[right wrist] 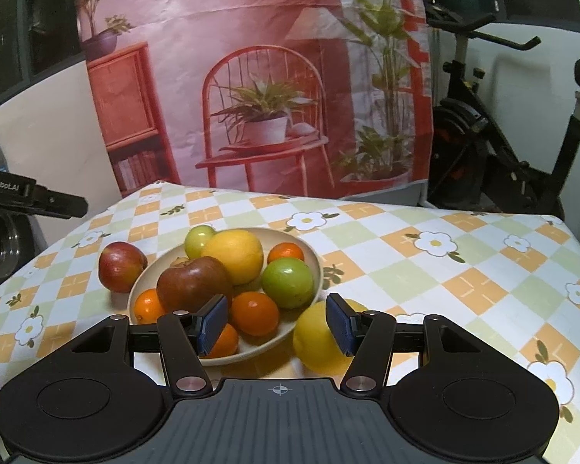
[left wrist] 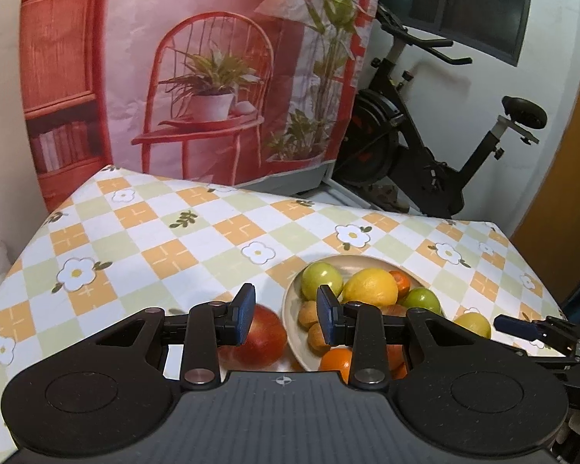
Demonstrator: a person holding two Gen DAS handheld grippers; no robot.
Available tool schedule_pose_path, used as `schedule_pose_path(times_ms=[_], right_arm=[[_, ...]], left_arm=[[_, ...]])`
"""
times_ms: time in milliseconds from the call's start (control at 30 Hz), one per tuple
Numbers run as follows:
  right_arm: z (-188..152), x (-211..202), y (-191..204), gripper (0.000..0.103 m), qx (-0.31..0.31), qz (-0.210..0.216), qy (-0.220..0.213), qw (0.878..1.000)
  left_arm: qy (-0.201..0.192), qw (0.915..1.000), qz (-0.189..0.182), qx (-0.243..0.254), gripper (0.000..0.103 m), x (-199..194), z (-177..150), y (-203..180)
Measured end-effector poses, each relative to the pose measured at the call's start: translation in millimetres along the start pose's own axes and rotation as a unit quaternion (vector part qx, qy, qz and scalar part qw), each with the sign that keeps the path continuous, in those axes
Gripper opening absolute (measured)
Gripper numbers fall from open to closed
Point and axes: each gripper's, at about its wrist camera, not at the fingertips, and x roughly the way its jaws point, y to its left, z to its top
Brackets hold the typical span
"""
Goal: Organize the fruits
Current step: 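Withdraw both tools from the plate toward the remaining lemons, then grasp a yellow lemon with the right tool while the left tool grasps another lemon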
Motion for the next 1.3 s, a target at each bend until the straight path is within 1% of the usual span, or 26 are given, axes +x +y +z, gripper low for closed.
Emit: schedule_pose_path(times_ms=[167, 300, 433, 500, 567, 700, 833, 1100, 1300], right_arm=[[-3, 0, -7, 0.053, 0.002, -0.010, 0.003, 1.000], [-5, -1, -13, 0.053, -0.005, -0.012, 0.007, 1.000], [-9, -1, -21, 0.053, -0.004, -0.010, 0.013, 1.000], [-10, -1, -27, 0.054, 0.002, -0.005, 0.017, 1.000], [-12, 2, -31, 0.055, 0.003, -0.001, 0.021, 1.000], [-16, 8, -37, 0.055, -0.001, 0.008, 0.034, 0.999], [-20, 16, -41, 0.057, -0.003, 0.017, 0.044, 0.999], [-25, 29, -47, 0.058, 0.009, 0.027, 0.051, 0.998], [-27, 36, -53, 0.057, 0.025, 0.028, 0.056, 0.998]], left_arm=[[0.002, 1.0000, -0.002, 0.002, 0.037, 2, 0, -5], [-0.001, 0.9995, -0.020, 0.025, 0.037, 7, 5, -22], [0.008, 0.9971, -0.062, 0.043, 0.037, 19, 14, -49], [0.015, 0.9942, -0.090, 0.057, 0.037, 27, 18, -66], [0.021, 0.9912, -0.109, 0.072, 0.037, 35, 19, -82], [0.051, 0.9860, -0.132, 0.087, 0.037, 59, 16, -109], [0.086, 0.9792, -0.156, 0.098, 0.037, 81, 13, -126], [0.138, 0.9706, -0.172, 0.097, 0.037, 118, 8, -152], [0.163, 0.9634, -0.181, 0.111, 0.036, 131, 3, -165]])
